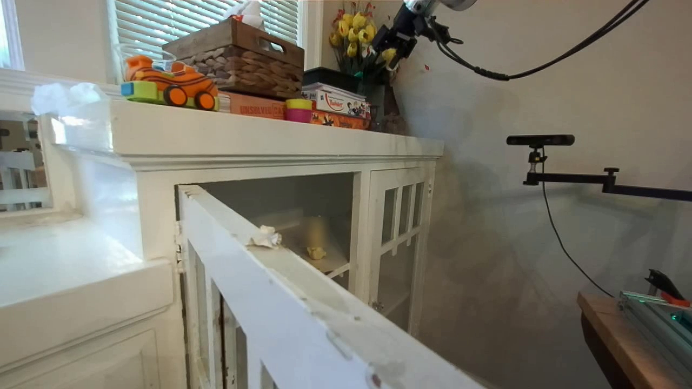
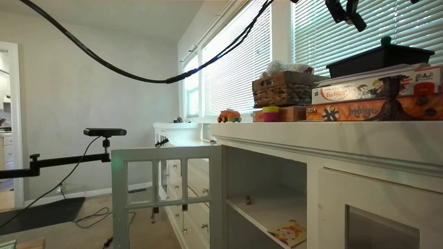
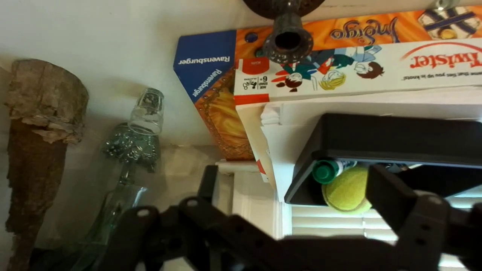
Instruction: Remove the marker and green ball from the black tray and put them on the cabinet top
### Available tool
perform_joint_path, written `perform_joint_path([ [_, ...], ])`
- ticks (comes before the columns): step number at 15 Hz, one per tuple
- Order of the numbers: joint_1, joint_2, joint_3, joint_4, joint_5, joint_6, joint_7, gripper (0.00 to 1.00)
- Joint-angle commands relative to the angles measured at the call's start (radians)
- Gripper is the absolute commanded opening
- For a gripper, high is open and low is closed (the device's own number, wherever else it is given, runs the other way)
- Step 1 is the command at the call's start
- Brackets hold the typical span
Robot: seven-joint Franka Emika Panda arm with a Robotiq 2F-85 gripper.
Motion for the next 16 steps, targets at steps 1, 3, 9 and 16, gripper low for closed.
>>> perform_joint_path([
  [1,-0.045,0.074,0.048,0.104,0.111,-0.015,-0.102,1.0],
  [3,-0.06,0.107,0.066,0.141,0.136,-0.02,-0.127,1.0],
  [9,-0.094,0.2,0.107,0.256,0.127,-0.044,-0.132,1.0],
  [16,-0.121,0.273,0.151,0.37,0.118,-0.09,-0.119,1.0],
])
